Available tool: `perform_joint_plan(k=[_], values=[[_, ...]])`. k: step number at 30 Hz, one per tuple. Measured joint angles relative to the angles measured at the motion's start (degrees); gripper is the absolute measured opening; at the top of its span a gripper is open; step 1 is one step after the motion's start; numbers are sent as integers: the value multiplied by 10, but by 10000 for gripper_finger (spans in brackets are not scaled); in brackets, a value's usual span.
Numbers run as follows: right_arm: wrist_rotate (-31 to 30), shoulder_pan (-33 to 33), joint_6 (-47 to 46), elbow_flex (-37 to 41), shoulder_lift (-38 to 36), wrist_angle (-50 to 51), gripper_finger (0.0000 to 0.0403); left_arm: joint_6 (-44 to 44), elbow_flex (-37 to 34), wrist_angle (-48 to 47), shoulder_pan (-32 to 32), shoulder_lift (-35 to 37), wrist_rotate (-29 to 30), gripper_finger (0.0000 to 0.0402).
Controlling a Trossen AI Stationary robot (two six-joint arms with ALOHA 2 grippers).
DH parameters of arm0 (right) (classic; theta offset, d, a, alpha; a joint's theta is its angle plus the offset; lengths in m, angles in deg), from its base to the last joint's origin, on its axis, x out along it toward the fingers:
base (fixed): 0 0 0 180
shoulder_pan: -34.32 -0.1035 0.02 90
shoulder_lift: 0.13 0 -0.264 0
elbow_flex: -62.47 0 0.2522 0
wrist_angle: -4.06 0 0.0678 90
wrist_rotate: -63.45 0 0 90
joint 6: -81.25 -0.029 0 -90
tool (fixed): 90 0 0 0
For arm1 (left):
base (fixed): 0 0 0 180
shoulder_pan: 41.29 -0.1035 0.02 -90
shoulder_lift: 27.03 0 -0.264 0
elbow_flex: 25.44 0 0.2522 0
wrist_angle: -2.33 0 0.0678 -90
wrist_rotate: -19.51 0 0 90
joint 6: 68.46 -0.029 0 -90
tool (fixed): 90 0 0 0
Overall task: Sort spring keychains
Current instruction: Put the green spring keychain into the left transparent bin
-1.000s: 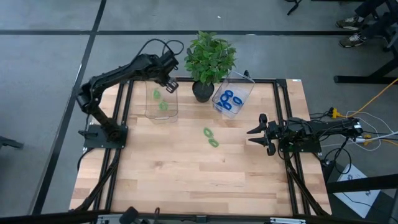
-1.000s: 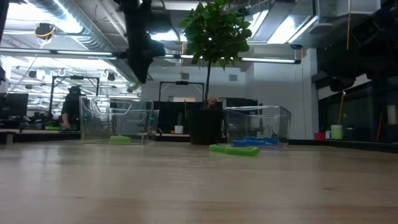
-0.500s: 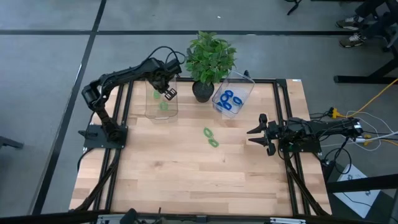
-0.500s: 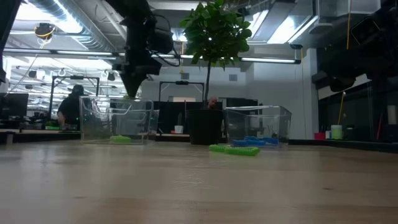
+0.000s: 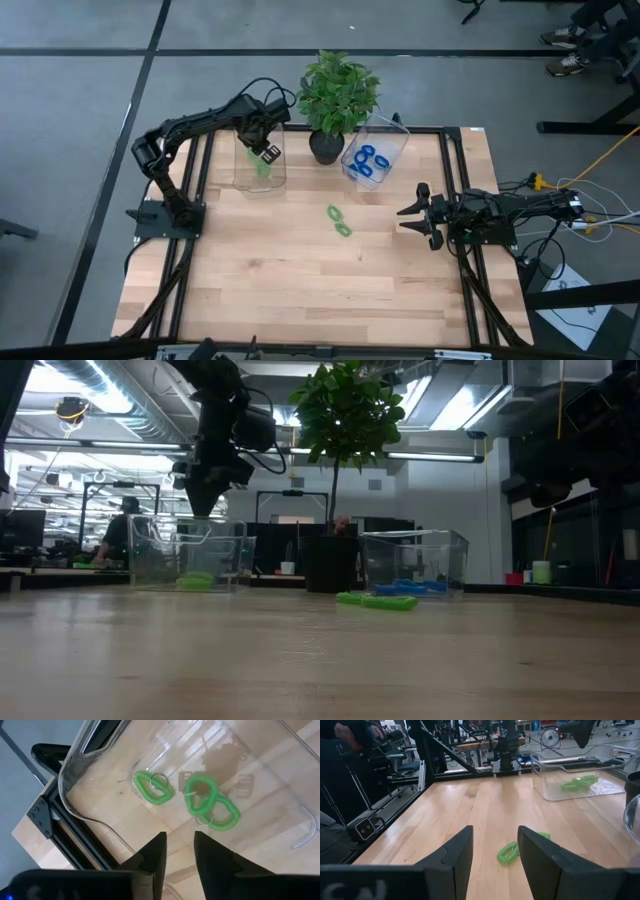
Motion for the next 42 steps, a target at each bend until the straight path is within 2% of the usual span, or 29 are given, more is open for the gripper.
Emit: perform_joint_plan(k=[6,14,22,27,34,42], values=[[0,0,0,0,0,0,154,0,0,-1,0,0,-1,108],[0,0,0,0,0,0,154,0,0,-26,5,14,-3,103],[0,0,0,0,0,0,154,23,0,-28,41,69,-48,94],[0,0,0,0,0,0,154,35,0,-28,87,100,-57,93],[0,0,0,0,0,0,154,42,0,-28,175,112,-119,91],[0,0,0,0,0,0,154,-36,0,9,300,108,-101,88]])
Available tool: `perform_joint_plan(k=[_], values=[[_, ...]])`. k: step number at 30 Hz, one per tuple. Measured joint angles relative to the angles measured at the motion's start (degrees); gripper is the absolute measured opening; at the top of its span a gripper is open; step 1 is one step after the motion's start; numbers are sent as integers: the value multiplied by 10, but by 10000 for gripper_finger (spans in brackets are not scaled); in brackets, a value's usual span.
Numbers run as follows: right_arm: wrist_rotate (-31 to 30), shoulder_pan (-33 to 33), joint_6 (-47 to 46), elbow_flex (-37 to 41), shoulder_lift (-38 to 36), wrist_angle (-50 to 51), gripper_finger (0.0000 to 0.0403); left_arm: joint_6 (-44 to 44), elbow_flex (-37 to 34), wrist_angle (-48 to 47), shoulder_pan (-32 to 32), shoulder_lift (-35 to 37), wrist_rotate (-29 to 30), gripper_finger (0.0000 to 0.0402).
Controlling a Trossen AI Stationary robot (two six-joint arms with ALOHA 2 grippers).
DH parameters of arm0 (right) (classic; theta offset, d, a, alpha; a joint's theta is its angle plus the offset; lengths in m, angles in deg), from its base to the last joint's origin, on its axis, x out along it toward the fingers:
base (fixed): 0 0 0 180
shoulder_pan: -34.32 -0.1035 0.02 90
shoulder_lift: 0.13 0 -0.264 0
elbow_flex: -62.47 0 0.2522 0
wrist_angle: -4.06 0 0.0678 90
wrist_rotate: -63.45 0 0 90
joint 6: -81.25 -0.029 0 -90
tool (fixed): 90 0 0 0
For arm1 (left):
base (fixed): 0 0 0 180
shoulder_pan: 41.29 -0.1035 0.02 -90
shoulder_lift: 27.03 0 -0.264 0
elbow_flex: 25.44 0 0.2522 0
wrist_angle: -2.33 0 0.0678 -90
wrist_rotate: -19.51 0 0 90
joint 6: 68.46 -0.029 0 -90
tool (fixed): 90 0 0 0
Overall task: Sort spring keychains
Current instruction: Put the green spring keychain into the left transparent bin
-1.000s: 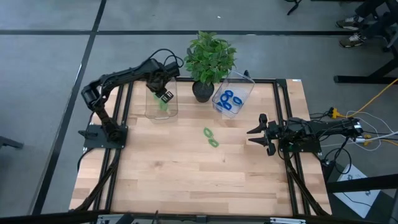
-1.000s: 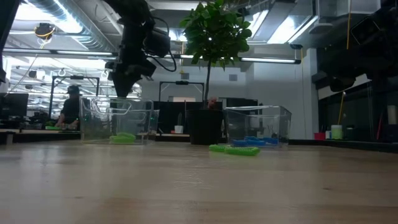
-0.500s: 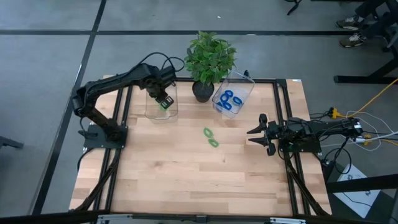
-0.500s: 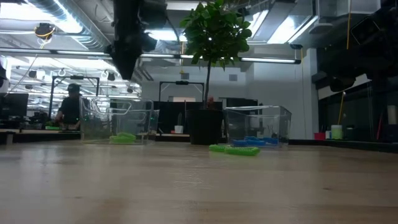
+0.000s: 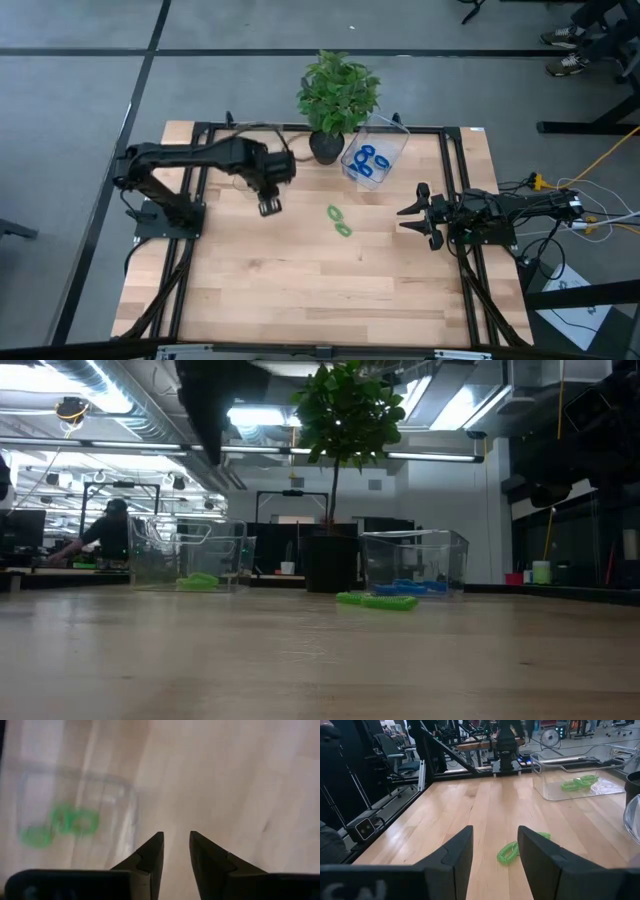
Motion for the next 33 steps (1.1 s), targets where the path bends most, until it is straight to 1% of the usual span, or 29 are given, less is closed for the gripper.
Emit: perform_joint_plan(k=[3,8,12,14,16,23,33], values=[[0,0,0,0,0,0,154,-50,0,41,34,0,1,89],[0,0,0,0,0,0,154,-142,0,147,69,-4,-6,88],[0,0,0,0,0,0,154,-164,0,241,75,-17,-6,87],[0,0,0,0,0,0,154,-166,0,268,75,-28,-6,86],[0,0,0,0,0,0,154,-177,0,314,75,-42,-9,86],[0,0,0,0,1,0,154,-227,0,373,76,-114,-36,88],[6,0,0,0,1,0,154,-308,0,401,76,-247,-36,88]])
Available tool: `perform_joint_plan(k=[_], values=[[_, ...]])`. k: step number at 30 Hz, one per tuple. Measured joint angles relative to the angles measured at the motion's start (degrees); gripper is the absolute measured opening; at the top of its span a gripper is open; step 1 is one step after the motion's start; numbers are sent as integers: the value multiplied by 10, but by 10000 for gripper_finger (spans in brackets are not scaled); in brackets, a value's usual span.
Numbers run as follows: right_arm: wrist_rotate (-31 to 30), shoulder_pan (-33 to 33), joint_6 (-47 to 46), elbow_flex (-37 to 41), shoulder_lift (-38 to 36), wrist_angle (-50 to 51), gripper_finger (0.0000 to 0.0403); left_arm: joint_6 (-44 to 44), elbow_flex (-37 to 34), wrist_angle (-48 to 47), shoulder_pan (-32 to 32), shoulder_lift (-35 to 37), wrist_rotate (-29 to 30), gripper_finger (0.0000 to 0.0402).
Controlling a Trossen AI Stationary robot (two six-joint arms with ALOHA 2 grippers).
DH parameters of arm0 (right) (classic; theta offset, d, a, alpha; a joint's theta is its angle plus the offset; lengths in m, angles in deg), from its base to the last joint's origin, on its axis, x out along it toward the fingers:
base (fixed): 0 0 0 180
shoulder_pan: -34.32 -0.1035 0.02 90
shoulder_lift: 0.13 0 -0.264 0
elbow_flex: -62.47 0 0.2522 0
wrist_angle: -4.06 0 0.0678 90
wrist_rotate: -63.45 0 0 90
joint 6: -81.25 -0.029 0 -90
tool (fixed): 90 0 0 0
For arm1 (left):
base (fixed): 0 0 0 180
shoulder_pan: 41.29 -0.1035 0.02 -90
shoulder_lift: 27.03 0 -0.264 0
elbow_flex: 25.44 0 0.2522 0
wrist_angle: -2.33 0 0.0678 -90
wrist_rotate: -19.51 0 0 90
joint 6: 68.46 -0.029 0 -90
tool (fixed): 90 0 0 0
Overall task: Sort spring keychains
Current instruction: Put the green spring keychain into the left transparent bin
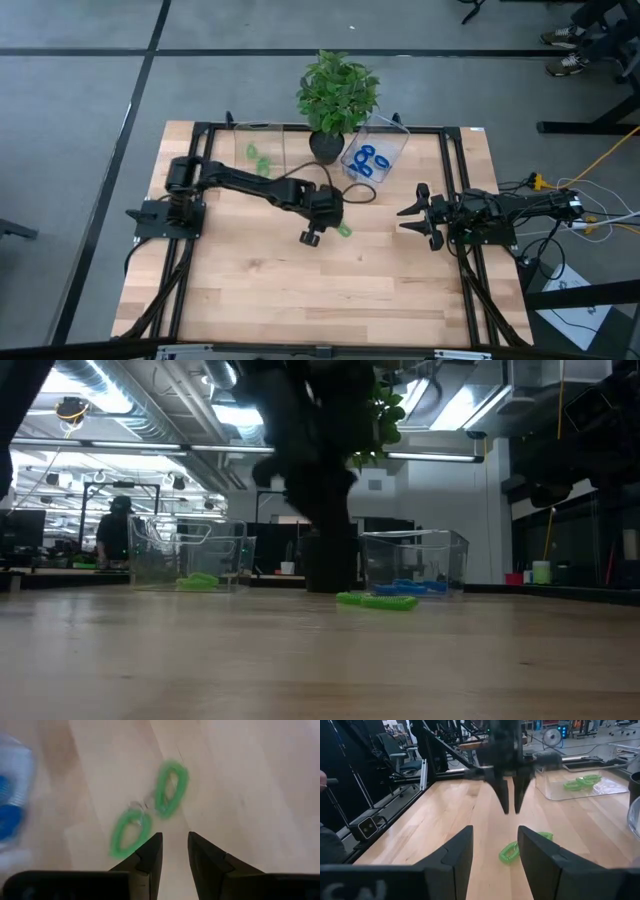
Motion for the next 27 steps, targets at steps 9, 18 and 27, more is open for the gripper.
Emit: perform_joint_plan(k=[9,18,27], values=[[0,0,0,0,0,0,154,-64,0,41,0,-47,24,81],[0,0,0,0,0,0,154,-87,0,88,-26,-50,-3,74],[0,0,0,0,0,0,154,-73,1,78,-48,-55,-42,66]])
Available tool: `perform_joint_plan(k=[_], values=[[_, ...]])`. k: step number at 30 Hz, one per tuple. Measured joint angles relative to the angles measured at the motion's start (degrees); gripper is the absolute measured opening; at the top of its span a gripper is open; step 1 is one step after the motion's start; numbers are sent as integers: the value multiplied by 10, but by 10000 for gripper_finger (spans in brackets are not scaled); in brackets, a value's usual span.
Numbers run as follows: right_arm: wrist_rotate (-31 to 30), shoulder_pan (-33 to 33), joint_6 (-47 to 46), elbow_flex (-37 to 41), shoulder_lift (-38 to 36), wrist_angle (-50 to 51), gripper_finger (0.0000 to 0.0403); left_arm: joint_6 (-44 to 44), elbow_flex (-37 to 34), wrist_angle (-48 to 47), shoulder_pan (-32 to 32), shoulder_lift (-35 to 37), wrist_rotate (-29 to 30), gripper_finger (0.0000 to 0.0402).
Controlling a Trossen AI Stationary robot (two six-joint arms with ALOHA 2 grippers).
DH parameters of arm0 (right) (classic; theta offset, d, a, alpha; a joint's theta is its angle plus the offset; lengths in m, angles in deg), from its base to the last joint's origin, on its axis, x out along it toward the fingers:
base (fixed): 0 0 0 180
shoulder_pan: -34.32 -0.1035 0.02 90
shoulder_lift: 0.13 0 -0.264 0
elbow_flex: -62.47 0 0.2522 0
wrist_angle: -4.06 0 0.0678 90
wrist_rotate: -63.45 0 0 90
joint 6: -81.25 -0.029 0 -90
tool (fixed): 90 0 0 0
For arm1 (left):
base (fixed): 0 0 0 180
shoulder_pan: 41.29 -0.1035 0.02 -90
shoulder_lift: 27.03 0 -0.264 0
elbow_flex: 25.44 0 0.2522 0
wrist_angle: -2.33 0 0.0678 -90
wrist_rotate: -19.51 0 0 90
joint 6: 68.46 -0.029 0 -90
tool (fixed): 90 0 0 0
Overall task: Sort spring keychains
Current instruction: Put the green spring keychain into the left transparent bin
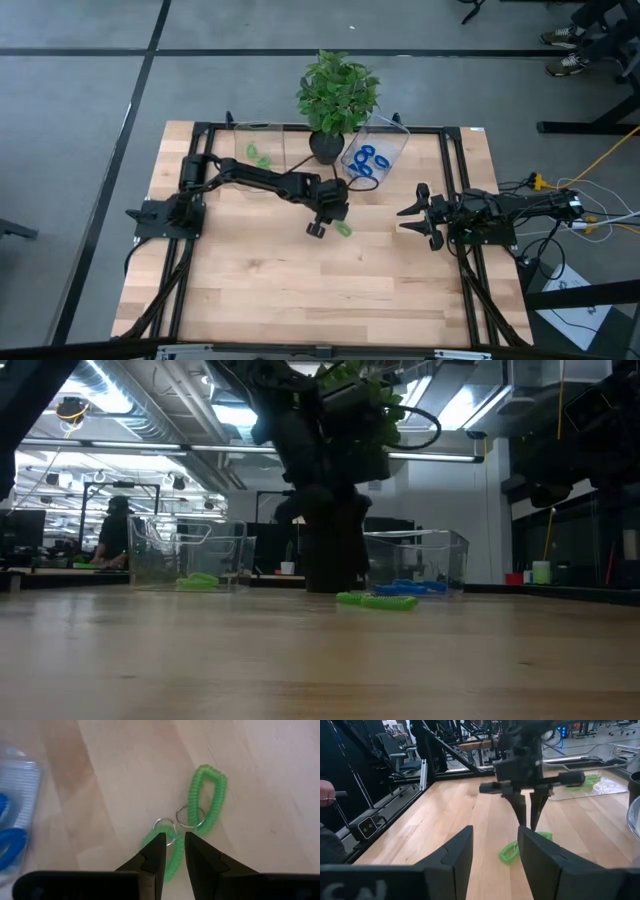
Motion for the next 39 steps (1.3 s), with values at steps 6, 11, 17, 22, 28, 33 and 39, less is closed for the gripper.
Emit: perform_joint_plan(k=[6,11,17,22,28,33,39], values=[[0,0,0,0,0,1,154,10,0,-8,0,-32,3,66],[0,0,0,0,0,0,154,40,3,-8,3,-52,14,65],[0,0,0,0,0,0,154,81,2,-13,3,-49,15,58],[0,0,0,0,0,0,154,151,1,-19,4,-45,10,30],[0,0,0,0,0,0,154,212,-1,-28,13,-35,12,10],[0,0,0,0,0,0,154,223,-2,-37,22,-9,10,14],[0,0,0,0,0,0,154,227,-1,-45,24,29,13,12]])
